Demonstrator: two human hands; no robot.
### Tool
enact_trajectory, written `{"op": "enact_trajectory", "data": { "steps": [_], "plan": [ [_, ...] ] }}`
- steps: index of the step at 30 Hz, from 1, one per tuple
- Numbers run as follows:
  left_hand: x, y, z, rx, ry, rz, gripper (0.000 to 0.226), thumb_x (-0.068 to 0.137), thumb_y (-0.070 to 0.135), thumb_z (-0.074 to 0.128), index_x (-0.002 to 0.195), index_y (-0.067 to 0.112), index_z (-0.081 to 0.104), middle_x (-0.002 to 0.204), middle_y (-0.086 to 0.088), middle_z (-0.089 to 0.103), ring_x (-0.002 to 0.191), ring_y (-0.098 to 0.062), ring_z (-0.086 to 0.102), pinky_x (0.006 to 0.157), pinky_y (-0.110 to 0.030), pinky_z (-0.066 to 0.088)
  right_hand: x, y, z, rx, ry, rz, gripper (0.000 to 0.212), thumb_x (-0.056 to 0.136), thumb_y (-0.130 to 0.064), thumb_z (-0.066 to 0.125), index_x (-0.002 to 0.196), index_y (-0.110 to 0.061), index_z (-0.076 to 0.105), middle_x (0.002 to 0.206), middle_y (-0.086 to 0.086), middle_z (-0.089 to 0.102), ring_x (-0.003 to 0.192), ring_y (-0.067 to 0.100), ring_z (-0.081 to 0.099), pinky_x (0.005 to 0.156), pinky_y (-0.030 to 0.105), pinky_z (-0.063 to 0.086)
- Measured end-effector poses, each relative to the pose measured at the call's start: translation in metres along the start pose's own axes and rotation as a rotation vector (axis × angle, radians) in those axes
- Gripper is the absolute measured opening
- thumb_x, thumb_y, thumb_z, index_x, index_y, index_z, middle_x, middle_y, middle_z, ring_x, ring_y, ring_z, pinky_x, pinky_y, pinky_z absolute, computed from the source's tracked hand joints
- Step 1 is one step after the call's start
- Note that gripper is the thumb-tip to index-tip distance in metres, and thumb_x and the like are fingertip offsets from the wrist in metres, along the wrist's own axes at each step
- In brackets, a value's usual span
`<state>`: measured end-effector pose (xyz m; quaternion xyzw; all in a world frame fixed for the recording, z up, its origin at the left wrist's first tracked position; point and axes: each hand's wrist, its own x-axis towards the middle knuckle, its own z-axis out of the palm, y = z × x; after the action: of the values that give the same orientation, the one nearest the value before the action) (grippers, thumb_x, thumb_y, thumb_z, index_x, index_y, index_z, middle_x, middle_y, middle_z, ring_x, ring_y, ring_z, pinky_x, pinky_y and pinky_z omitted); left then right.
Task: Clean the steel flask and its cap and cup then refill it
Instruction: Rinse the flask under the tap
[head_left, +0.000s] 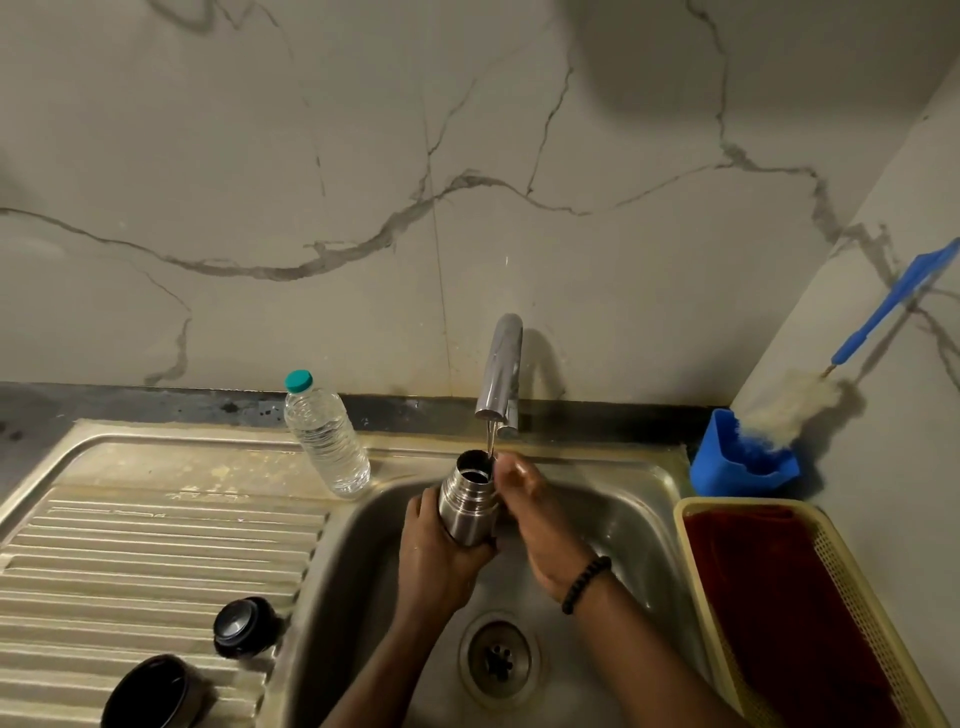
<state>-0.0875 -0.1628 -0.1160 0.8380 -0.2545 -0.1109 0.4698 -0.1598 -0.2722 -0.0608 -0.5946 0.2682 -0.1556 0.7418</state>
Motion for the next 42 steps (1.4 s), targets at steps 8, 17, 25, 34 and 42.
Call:
{"op": "enact_trajectory", "data": {
  "steps": [8,17,25,34,42],
  "plan": [
    [0.005,0.018,0.004,0.0,-0.037,0.058,0.08,0.06,0.026,0.095,0.127,0.025,0.051,0.118,0.011,0.056,0.1,0.002,0.052,0.077,-0.004,0.037,0.05,-0.004,-0.031,-0.359,0.339,-0.132,0.01,0.095,-0.018,0.06,0.101,-0.016,0.068,0.092,-0.001,0.069,0.082,0.015,0.065,0.076,0.029,0.057],
    [0.017,0.03,0.01,-0.027,-0.028,0.065,0.078,0.059,0.022,0.095,0.125,0.019,0.053,0.116,0.005,0.061,0.105,-0.011,0.058,0.078,-0.01,0.041,0.075,-0.001,-0.03,-0.517,0.323,-0.187,0.023,0.09,-0.01,0.065,0.112,-0.018,0.064,0.107,0.002,0.058,0.095,0.016,0.061,0.088,0.029,0.053],
    [0.019,0.027,0.005,-0.045,-0.016,0.046,0.083,0.057,0.026,0.095,0.128,0.019,0.054,0.118,0.005,0.062,0.106,-0.01,0.059,0.081,-0.01,0.042,0.087,-0.006,-0.033,-0.767,0.219,-0.307,0.025,0.091,-0.014,0.063,0.115,-0.015,0.069,0.102,0.002,0.059,0.094,0.018,0.06,0.088,0.032,0.051],
    [0.016,0.026,0.006,-0.061,-0.019,0.06,0.079,0.056,0.031,0.095,0.124,0.024,0.055,0.115,0.008,0.063,0.104,-0.01,0.061,0.086,-0.024,0.051,0.1,-0.017,-0.031,-1.098,0.148,-0.355,0.02,0.098,-0.022,0.05,0.097,-0.01,0.067,0.1,0.01,0.062,0.092,0.026,0.06,0.079,0.038,0.051],
    [0.013,0.026,0.007,-0.087,-0.029,0.062,0.079,0.057,0.028,0.095,0.125,0.025,0.055,0.117,0.011,0.063,0.105,-0.003,0.059,0.083,-0.013,0.045,0.097,-0.04,-0.029,-1.388,-0.017,-0.403,0.029,0.099,-0.014,0.05,0.127,-0.006,0.056,0.128,0.013,0.055,0.119,0.029,0.054,0.095,0.042,0.049]
  ]
}}
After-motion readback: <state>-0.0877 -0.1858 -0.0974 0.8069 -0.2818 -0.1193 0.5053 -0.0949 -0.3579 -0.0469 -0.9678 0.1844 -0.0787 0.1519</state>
